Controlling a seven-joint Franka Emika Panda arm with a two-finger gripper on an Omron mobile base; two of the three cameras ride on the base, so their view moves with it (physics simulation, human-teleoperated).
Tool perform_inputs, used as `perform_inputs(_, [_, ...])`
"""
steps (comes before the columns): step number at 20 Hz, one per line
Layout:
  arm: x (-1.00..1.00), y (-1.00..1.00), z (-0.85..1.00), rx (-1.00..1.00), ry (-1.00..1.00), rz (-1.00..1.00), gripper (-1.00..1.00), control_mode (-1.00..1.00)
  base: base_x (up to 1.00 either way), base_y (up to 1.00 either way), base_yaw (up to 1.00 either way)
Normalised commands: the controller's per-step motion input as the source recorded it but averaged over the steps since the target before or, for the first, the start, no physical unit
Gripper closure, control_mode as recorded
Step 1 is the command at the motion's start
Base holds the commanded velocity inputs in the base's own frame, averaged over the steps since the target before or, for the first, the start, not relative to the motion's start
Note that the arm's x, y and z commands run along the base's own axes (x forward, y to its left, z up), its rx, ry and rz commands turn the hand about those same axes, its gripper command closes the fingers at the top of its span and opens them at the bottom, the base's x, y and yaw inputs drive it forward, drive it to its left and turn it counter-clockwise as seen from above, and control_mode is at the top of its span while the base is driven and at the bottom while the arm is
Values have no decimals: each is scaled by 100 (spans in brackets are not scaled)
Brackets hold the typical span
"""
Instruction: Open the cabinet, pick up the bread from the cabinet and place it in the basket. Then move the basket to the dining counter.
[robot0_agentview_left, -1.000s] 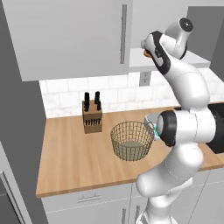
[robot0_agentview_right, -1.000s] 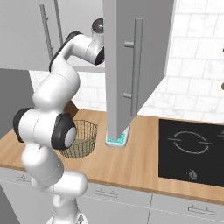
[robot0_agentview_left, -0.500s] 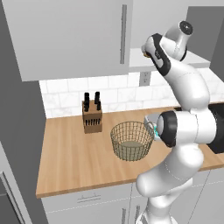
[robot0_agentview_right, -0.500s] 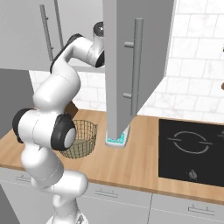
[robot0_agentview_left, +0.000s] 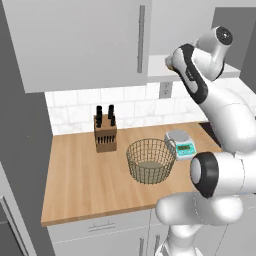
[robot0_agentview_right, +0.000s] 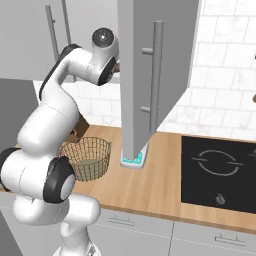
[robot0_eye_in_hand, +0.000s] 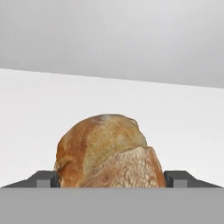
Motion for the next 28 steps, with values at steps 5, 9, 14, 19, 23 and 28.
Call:
perform_inputs(5, [-100, 27, 0, -4, 1, 0, 100, -100, 0, 0, 0])
perform_inputs(9, [-100, 1, -2, -1, 7, 0, 100, -100, 0, 0, 0])
perform_inputs(14, [-100, 33, -65, -12, 16, 0, 100, -100, 0, 0, 0])
perform_inputs(19, [-62, 37, -99, -17, 16, 1, 100, -100, 0, 0, 0])
perform_inputs(23, [2, 21, -100, -9, 4, 11, 100, -100, 0, 0, 0])
perform_inputs(28, [58, 24, -89, -1, 2, 13, 100, -100, 0, 0, 0])
